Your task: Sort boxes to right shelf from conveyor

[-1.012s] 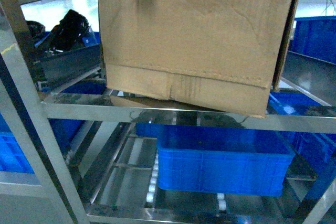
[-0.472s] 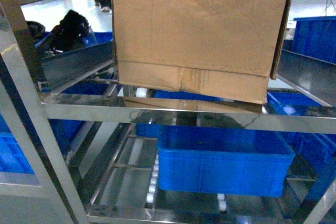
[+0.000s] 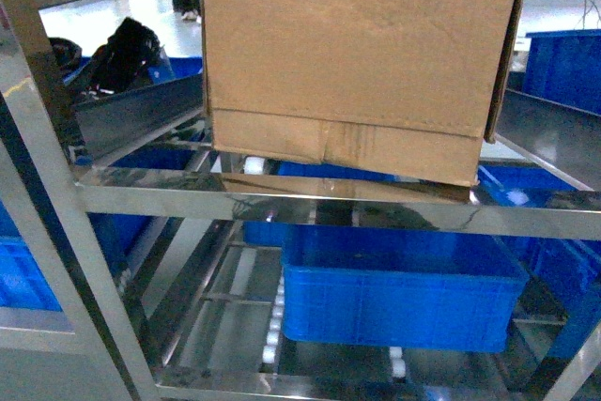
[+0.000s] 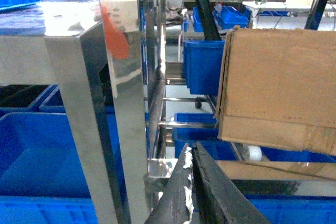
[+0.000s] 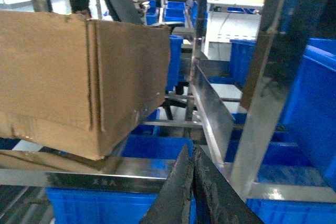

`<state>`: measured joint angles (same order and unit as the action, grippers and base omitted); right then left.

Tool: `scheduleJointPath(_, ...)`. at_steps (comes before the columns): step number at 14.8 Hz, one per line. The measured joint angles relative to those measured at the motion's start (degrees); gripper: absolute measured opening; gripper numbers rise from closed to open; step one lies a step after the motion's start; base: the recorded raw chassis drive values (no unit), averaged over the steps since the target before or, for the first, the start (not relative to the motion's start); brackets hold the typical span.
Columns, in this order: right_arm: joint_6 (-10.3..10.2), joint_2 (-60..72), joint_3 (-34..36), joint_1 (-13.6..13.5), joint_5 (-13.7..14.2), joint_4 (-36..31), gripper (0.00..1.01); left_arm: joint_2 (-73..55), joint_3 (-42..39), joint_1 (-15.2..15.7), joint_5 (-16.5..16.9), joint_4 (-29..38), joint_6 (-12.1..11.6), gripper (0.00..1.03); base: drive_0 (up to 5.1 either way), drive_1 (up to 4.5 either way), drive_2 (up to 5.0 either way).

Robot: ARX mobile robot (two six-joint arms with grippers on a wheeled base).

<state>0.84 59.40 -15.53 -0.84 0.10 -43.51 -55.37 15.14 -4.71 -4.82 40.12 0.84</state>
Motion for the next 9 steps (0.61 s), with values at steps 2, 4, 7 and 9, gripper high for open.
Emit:
scheduleJointPath(2, 0.00, -5.14, 4.46, 1.14, 0.02, 0.74, 0.02, 4.92, -4.42, 3.85, 4.44, -0.98, -0.07, 0.02, 0.0, 0.00, 0.0)
scheduleJointPath(4, 0.00, -10.58, 7.89, 0.94, -0.11, 2.86, 0.02, 10.32, -7.67, 4.85, 4.66, -2.89, -0.04, 0.02, 0.0, 0.00, 0.0)
scheduleJointPath(7, 0.00, -18.47, 11.23, 0.85, -0.11, 7.30, 0.02, 17.73, -10.84, 4.70, 4.76, -7.08, -0.04, 0.02, 0.0, 0.00, 0.0)
scheduleJointPath(9, 0.00, -23.61, 12.63, 0.85, -0.11, 11.19, 0.02, 22.38, -12.26, 4.70, 4.76, -10.51, -0.04, 0.02, 0.0, 0.00, 0.0)
